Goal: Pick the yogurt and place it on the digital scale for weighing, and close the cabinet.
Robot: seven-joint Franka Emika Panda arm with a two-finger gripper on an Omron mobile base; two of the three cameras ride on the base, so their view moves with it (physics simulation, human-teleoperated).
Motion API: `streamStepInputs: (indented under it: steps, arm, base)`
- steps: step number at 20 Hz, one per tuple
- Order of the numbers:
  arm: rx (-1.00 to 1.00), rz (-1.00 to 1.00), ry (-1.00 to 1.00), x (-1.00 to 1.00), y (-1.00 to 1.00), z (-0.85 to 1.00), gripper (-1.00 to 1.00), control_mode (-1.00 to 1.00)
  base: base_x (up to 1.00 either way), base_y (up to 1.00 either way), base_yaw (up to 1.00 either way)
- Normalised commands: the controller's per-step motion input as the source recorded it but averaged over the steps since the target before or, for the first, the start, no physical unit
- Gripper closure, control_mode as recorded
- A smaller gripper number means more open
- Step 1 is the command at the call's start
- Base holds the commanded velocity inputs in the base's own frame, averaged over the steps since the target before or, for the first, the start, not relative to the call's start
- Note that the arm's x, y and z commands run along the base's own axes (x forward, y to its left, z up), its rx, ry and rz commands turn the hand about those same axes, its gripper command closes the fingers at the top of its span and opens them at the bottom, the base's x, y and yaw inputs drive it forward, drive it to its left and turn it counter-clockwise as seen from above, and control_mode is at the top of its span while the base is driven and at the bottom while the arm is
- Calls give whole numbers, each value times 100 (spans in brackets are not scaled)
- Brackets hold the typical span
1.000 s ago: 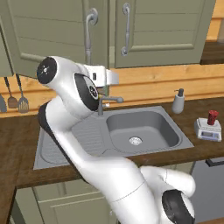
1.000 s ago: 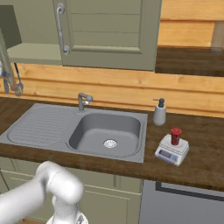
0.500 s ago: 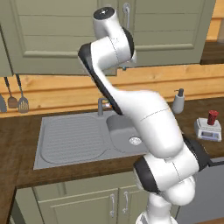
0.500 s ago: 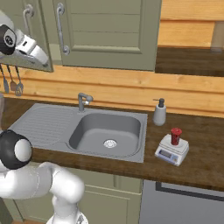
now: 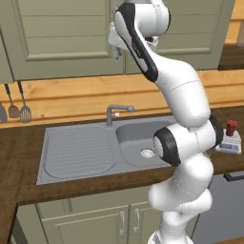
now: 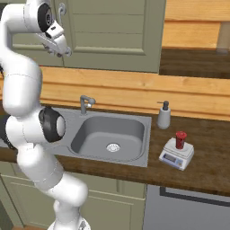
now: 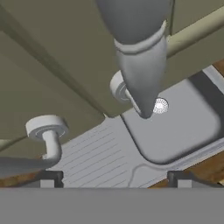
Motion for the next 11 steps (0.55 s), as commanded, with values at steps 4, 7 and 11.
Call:
streamStepInputs:
  steps: [4,7,11]
  arm:
    - [2,0,-8,21,3,-12,-100,-100]
    - [0,0,0,0,0,0,-100,-100]
    - [0,0,0,0,0,0,-100,-100]
  base:
    - [0,0,0]
    - [0,0,0]
    - [0,0,0]
